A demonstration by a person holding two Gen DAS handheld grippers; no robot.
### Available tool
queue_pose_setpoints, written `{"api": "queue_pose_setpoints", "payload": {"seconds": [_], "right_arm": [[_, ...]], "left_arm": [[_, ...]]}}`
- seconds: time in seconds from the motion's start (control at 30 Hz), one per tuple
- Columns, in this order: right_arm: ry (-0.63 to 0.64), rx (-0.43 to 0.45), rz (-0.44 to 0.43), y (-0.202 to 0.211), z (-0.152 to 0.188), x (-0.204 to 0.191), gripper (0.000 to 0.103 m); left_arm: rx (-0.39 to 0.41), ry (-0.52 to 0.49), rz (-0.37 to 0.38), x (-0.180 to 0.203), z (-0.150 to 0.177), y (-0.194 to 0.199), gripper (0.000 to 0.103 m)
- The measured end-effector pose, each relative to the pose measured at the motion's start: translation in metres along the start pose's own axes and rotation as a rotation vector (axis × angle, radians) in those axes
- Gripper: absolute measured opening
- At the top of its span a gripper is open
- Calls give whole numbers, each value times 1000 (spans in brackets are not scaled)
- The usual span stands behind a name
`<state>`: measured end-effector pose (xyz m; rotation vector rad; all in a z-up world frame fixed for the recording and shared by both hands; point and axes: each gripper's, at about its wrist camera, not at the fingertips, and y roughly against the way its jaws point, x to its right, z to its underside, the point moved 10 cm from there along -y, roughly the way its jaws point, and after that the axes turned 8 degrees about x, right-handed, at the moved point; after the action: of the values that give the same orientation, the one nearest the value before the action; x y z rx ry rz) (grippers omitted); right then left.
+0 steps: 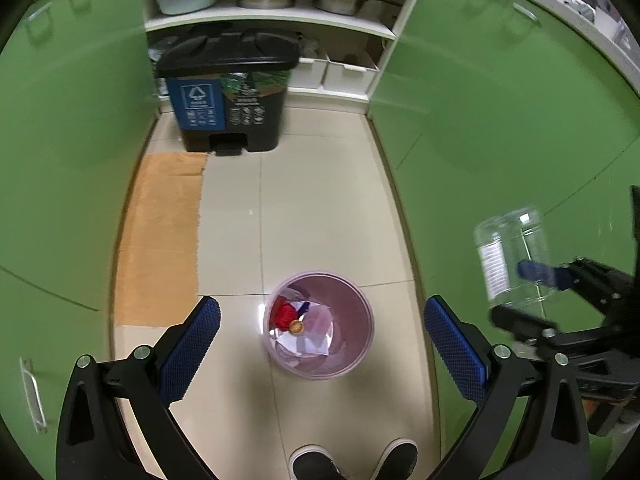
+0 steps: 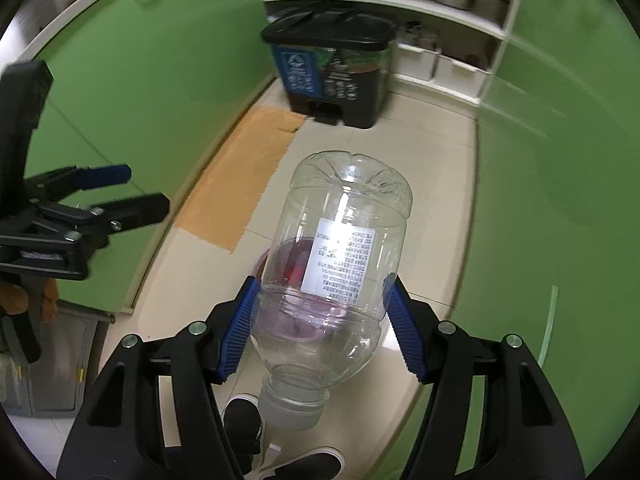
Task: Collect trash
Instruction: 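Carry shell and bottle to the pink bin and release both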
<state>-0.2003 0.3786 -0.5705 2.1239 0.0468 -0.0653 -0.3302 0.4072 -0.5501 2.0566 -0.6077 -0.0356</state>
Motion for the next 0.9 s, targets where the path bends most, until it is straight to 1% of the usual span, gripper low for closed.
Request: {"api": "queue_pose_setpoints", "payload": {"seconds": [0.2,0.23,0.27,0.3,0.37,0.43,0.53,0.6,0.73,0.8,0.9], "right_arm": [[55,-14,-62,-44,-6,-32,66],[59,-16,-67,-48,-5,-35,81],[65,-23,-70,-56,-4,-38,93],[66,-19,-75,-61,-5,-40,100],[64,-19,-69,-67,-5,-39,100],[50,-38,-61,-72,-3,-36,100],[45,-41,-52,-68,-1,-32,100],[39,-28,-39,-55,-5,-28,100],[6,-3,-17,-15,-19,-20,100],[-17,20,-1,24,-31,-14,100],[-53,48,15,87,-51,-6,100]], "left_arm": [[29,30,-38,-32,2,13,98],[34,32,-48,-37,4,13,98],[37,37,-53,-41,5,13,98],[40,41,-57,-45,6,13,98],[44,45,-66,-49,8,12,98],[43,50,-69,-50,9,11,98],[41,46,-68,-44,11,15,98],[39,38,-65,-38,7,19,98],[36,19,-50,-17,-7,49,98],[35,5,-40,-2,-16,71,98],[35,-29,-26,28,-37,115,98]]}}
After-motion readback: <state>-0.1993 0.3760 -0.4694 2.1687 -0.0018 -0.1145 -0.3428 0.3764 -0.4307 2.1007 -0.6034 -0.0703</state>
